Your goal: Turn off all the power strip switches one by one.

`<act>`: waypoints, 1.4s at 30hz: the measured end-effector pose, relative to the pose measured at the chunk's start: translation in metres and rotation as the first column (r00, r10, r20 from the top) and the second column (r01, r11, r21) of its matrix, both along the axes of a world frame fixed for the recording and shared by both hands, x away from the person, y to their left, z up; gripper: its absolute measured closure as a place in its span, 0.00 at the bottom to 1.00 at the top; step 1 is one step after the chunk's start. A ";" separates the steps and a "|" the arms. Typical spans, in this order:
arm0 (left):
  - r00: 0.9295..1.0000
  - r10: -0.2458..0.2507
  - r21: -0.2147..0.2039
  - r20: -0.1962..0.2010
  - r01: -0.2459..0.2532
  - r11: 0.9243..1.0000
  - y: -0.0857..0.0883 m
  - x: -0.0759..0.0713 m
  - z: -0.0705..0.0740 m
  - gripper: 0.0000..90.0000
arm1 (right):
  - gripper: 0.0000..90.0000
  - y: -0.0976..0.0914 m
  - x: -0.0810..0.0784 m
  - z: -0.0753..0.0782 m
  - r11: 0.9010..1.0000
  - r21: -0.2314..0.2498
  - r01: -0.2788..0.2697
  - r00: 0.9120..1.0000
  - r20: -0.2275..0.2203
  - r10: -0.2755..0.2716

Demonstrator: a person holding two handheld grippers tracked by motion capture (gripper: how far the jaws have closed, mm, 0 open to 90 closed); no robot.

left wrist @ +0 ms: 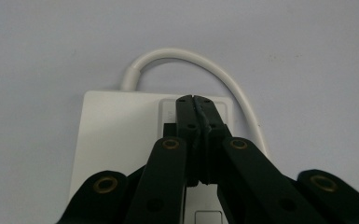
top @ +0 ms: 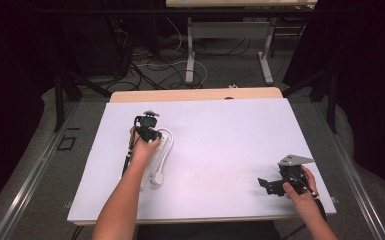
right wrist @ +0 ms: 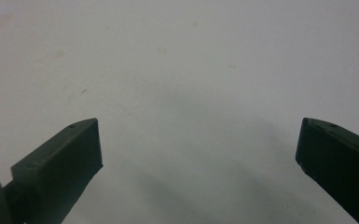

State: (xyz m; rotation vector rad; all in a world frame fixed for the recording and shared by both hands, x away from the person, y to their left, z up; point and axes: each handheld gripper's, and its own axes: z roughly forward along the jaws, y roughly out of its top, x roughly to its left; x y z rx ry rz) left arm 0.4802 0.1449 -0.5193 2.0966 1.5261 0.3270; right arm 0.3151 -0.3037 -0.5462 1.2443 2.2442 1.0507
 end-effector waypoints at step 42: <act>0.999 0.043 -0.047 0.002 -0.043 0.998 0.011 -0.006 0.016 1.00 | 0.00 0.000 0.000 0.001 1.000 0.004 0.005 1.000 0.003 -0.005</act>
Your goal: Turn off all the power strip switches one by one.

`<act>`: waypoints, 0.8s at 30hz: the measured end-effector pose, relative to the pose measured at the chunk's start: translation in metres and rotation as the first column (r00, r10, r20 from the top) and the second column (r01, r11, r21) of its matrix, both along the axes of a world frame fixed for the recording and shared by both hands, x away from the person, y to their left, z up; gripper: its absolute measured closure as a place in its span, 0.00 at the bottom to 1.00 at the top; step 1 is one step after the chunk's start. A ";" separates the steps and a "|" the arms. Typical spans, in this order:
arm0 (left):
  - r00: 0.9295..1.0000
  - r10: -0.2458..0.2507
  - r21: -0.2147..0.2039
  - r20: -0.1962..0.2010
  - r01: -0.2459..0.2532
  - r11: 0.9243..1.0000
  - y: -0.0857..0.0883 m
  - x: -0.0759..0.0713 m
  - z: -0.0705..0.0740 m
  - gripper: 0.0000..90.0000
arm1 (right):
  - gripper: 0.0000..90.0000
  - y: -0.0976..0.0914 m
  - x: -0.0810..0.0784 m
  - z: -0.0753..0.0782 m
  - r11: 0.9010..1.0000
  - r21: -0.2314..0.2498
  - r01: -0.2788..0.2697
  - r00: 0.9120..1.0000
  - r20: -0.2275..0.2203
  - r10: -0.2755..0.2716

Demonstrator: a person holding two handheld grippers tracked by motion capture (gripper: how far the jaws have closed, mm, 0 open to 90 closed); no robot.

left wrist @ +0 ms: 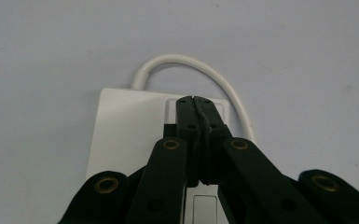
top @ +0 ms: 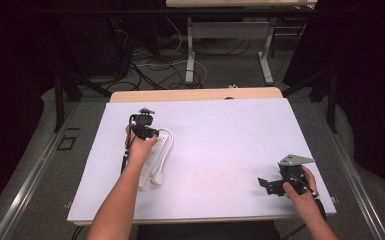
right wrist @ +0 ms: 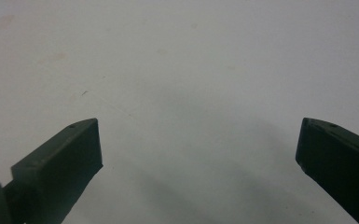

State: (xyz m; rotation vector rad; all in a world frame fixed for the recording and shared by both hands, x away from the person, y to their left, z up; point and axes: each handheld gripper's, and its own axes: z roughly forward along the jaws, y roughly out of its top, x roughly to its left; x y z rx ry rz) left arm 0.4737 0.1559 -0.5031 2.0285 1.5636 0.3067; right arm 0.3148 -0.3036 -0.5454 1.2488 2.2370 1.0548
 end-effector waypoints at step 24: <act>0.998 -0.054 -0.092 0.021 0.056 0.994 0.015 -0.026 0.031 1.00 | 0.00 0.001 0.000 0.000 1.000 -0.002 -0.003 1.000 0.000 0.003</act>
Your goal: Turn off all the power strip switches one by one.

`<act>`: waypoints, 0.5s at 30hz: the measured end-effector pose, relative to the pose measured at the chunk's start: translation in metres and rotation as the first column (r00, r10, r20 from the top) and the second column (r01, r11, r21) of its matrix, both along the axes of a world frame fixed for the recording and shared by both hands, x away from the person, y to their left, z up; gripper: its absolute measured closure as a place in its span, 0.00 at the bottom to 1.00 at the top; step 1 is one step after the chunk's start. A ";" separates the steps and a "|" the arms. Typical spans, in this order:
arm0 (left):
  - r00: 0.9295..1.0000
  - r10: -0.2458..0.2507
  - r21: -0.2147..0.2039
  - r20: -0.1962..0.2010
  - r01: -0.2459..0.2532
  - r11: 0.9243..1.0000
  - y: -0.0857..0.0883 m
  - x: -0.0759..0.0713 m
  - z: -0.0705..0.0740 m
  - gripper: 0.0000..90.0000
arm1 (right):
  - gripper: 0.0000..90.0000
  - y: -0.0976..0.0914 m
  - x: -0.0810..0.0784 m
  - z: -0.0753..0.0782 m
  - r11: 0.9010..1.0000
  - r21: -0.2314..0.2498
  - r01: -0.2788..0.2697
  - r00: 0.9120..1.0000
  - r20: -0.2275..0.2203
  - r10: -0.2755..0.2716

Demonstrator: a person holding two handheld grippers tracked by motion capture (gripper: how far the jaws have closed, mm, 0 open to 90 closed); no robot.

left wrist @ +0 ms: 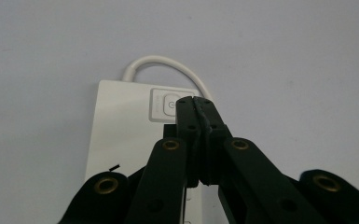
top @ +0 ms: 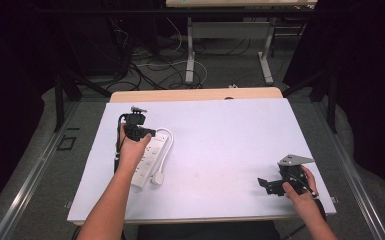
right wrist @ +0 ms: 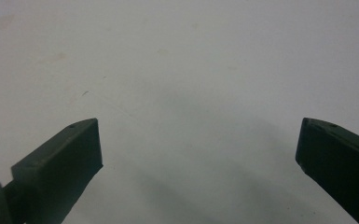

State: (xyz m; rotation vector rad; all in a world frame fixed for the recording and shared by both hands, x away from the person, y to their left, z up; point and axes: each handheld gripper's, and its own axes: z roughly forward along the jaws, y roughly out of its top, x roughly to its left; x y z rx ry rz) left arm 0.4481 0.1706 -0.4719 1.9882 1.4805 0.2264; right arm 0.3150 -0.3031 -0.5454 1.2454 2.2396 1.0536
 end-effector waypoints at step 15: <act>0.999 -0.012 -0.030 0.035 0.013 0.999 0.003 -0.018 0.015 1.00 | 0.00 0.000 0.000 0.000 1.000 -0.001 0.001 1.000 -0.001 -0.001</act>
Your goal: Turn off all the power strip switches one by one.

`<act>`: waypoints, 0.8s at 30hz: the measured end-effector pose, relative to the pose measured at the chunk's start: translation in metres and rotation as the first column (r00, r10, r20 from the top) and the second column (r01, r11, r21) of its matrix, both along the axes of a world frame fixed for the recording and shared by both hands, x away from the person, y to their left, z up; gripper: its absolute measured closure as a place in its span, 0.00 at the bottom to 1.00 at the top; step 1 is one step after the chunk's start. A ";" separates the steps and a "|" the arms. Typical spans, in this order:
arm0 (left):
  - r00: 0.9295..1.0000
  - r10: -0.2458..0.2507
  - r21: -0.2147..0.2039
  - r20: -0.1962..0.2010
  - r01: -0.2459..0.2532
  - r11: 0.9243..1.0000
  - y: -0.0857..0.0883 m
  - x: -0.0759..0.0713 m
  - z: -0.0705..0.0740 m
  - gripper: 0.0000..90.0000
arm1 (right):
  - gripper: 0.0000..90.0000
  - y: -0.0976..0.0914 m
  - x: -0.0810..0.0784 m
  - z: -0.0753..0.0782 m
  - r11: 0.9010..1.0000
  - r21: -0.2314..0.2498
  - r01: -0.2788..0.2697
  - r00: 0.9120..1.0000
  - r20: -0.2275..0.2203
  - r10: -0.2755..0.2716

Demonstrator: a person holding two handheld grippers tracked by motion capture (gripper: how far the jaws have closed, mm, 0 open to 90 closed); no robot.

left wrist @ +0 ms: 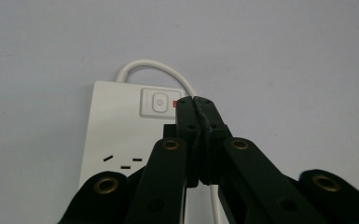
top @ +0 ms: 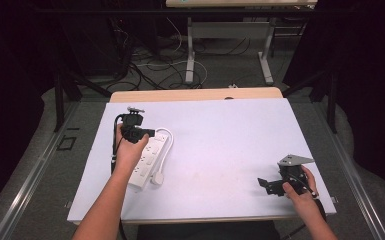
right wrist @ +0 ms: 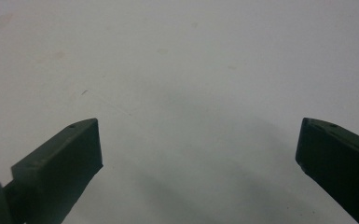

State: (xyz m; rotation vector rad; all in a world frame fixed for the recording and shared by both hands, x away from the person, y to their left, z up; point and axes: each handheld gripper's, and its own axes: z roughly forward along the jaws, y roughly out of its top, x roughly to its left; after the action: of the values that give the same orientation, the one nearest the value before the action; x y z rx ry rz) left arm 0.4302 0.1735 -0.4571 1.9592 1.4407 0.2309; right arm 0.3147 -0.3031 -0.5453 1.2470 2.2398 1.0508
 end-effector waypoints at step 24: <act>0.996 -0.091 0.014 0.016 0.091 0.996 0.002 -0.035 0.016 1.00 | 0.00 0.001 -0.001 0.001 1.000 -0.013 0.002 1.000 0.003 -0.002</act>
State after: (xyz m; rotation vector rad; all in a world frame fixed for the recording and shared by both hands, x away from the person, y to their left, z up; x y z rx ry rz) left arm 0.3950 0.1755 -0.4413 2.0228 1.3389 0.2158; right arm 0.3139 -0.3020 -0.5448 1.2409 2.2394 1.0357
